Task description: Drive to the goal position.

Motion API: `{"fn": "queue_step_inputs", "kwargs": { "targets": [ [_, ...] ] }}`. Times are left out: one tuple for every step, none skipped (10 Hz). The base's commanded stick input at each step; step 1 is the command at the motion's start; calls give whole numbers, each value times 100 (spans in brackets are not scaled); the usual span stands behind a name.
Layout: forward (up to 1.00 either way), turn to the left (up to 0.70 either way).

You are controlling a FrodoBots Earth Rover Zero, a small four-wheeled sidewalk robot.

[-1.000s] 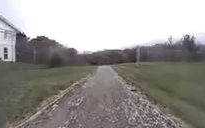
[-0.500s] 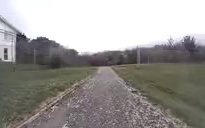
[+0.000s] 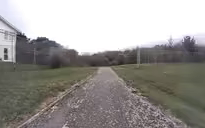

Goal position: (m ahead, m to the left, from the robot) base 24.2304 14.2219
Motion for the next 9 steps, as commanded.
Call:
{"fn": "queue_step_inputs", "kwargs": {
  "targets": [
    [85,0],
    [19,0],
    [72,0],
    [85,0],
    [85,0],
    [85,0],
    [85,0],
    [85,0],
    [85,0]
  ]
}}
